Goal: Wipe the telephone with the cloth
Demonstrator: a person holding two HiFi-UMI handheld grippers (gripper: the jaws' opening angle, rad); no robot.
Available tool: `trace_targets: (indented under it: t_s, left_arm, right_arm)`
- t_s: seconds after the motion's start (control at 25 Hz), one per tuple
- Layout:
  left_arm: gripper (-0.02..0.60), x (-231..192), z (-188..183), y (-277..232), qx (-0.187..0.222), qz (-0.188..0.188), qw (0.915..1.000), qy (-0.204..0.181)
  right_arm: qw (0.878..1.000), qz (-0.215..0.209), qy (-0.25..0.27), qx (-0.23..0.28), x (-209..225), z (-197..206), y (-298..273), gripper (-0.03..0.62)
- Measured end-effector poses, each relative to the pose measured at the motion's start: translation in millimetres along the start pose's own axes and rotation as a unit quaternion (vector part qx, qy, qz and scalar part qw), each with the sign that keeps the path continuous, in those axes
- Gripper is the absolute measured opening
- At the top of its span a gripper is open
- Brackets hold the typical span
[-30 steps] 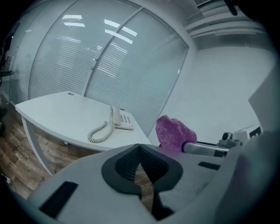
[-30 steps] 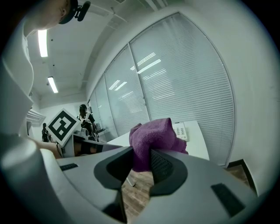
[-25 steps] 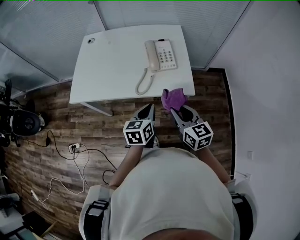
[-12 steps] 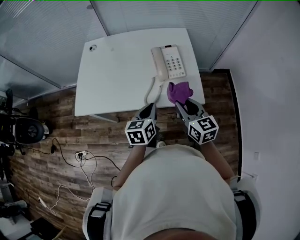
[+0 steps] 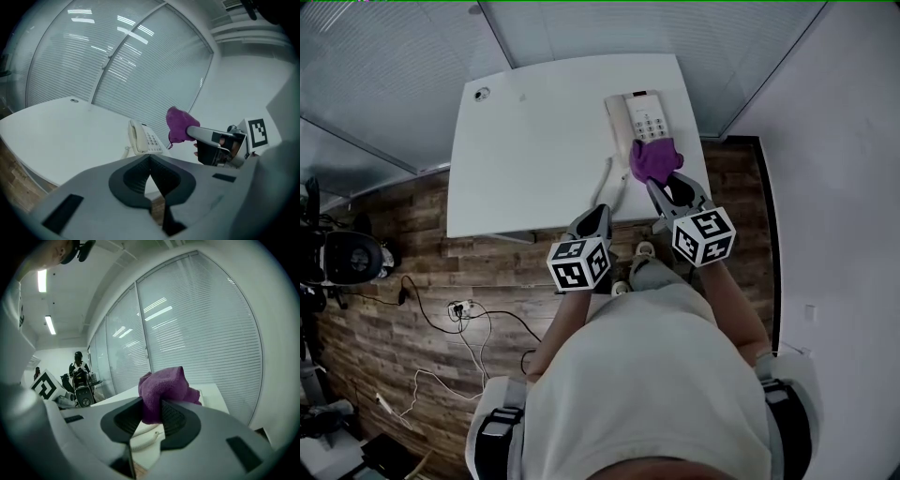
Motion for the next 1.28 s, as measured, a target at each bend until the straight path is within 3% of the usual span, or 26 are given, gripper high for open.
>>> trace_targets:
  t_s: [0.28, 0.48, 0.68, 1.28]
  left_arm:
    - [0.021, -9, 12, -16, -0.001, -0.013, 0.9999, 0.005]
    - [0.021, -30, -25, -40, -0.004, -0.024, 0.9996, 0.013]
    - [0.021, -41, -39, -55, -0.009, -0.036, 0.9992, 0.013]
    - [0.021, -66, -56, -94, -0.012, -0.073, 0.9965, 0.038]
  right_arm:
    - [1.000, -0.009, 0.016, 0.011, 24, -11, -27, 0.114]
    - [1.000, -0.014, 0.023, 0.001, 40, -51, -74, 0.114]
    - [0.999, -0.027, 0.029, -0.006, 52, -69, -109, 0.114]
    - [0.997, -0.043, 0.049, -0.051, 95, -74, -194, 0.114]
Point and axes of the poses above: the fingertips, and each gripper's own axes: y backward along the fingers, x to its right, z out of its underside, the point moved 5 cm from there along y, backward along the fingers, and after that the axes turned 15 degrees about -y, right-handed, at the moved point
